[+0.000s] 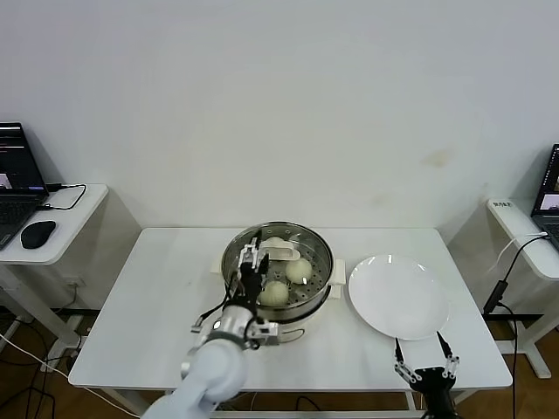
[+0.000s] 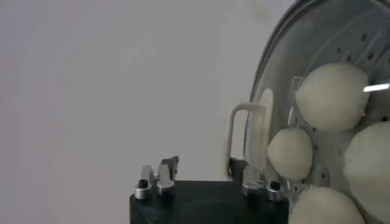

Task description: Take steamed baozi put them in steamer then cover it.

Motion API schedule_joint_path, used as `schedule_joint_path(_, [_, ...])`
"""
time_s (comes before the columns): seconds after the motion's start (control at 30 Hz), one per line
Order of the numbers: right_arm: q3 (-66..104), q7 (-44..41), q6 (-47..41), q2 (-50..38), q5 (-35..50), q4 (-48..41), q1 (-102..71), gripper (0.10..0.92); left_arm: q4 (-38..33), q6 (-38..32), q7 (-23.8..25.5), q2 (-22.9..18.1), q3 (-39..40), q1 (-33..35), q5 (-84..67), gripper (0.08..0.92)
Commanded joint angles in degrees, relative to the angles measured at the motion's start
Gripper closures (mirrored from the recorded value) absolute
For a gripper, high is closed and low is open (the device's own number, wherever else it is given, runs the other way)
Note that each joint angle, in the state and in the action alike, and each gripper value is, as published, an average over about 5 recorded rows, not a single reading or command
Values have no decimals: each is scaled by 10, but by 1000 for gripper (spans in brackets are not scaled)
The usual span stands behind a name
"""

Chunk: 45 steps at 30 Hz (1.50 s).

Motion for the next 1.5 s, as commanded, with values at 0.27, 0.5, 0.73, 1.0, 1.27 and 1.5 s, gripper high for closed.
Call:
schedule_joint_path(0.27, [-6, -10, 0, -51, 48, -4, -2, 203, -147, -334, -274, -10, -247, 336, -629, 177])
schedule_joint_path(0.5, [-7, -22, -14, -88, 118, 14, -15, 203, -155, -313, -274, -24, -284, 404, -726, 177])
schedule_joint_path(0.73, [-23, -40, -38, -108, 162, 38, -37, 203, -122, -345, -261, -50, -301, 460, -733, 177])
schedule_joint_path(1.0, [-36, -51, -55, -105, 174, 55, -51, 203, -90, -396, -218, -68, -325, 497, -746, 177])
schedule_joint_path(1.27, [-38, -56, -53, -99, 170, 58, -57, 203, -84, -399, -192, -79, -322, 507, -732, 177])
schedule_joint_path(1.5, [-45, -58, -55, -95, 167, 62, -59, 203, -82, -400, -185, -82, -323, 505, -723, 177])
